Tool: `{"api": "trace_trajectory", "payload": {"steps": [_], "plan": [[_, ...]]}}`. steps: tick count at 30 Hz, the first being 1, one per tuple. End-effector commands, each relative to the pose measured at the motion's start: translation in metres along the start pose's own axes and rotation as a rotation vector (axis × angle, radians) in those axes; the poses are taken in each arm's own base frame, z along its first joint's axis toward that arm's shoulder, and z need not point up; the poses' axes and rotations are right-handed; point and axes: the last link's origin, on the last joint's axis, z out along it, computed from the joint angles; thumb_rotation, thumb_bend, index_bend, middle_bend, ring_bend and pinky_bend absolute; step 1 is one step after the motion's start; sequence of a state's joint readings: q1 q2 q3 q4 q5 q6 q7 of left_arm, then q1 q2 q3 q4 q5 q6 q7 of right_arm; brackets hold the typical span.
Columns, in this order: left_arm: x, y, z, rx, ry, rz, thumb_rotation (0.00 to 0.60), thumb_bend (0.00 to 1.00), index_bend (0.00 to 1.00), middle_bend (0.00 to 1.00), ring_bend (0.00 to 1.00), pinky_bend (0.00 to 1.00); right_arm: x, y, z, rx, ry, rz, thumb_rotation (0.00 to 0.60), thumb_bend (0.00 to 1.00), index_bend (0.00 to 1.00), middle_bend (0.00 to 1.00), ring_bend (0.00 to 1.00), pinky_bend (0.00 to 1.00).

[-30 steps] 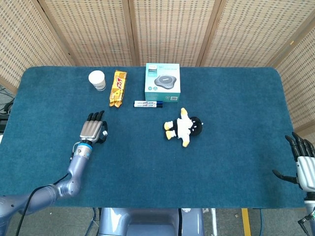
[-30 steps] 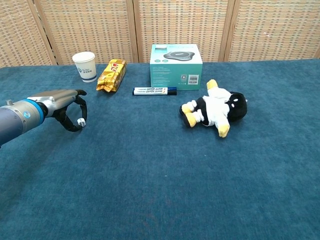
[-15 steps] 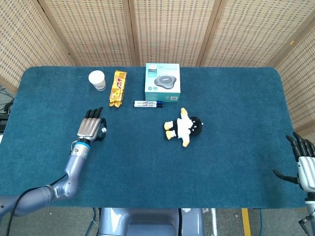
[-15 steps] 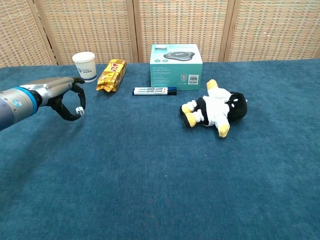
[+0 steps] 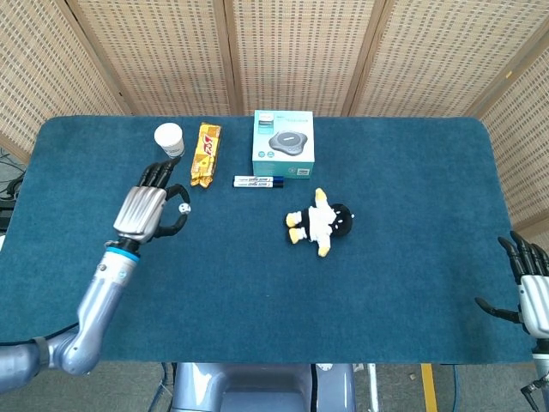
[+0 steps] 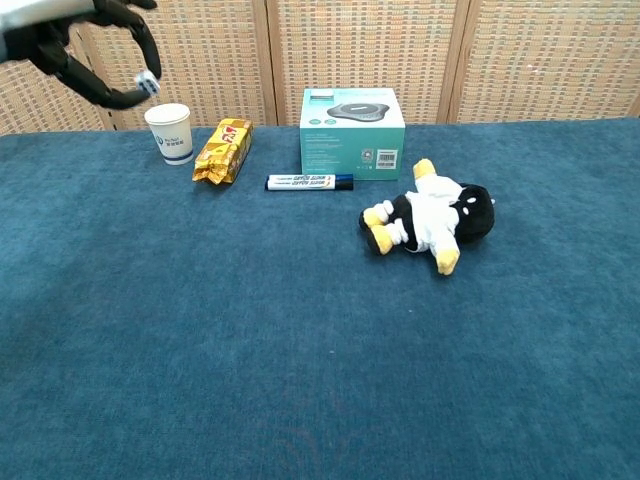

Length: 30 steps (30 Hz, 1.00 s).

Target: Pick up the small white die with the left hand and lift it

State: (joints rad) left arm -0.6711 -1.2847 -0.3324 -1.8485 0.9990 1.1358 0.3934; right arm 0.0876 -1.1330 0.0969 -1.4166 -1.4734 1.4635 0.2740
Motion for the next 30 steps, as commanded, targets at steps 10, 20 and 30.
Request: {"api": "trace_trajectory", "payload": {"steps": [10, 20, 30], "plan": [[0.024, 0.000, -0.013, -0.002, 0.027, -0.027, 0.600, 0.27, 0.00, 0.00, 0.00, 0.00, 0.001, 0.000, -0.001, 0.002, -0.001, 0.000, 0.600, 0.00, 0.01, 0.00, 0.00, 0.00], [0.034, -0.046, -0.047, 0.055, 0.064, 0.013, 0.600, 0.00, 0.00, 0.00, 0.00, 0.00, 0.000, -0.001, -0.001, 0.003, 0.002, -0.008, 0.600, 0.00, 0.01, 0.00, 0.00, 0.00], [0.029, -0.127, -0.130, 0.199, 0.126, 0.061, 0.600, 0.00, 0.00, 0.00, 0.00, 0.00, 0.001, -0.001, -0.001, 0.000, 0.014, -0.019, 0.600, 0.00, 0.01, 0.00, 0.00, 0.00]]}}
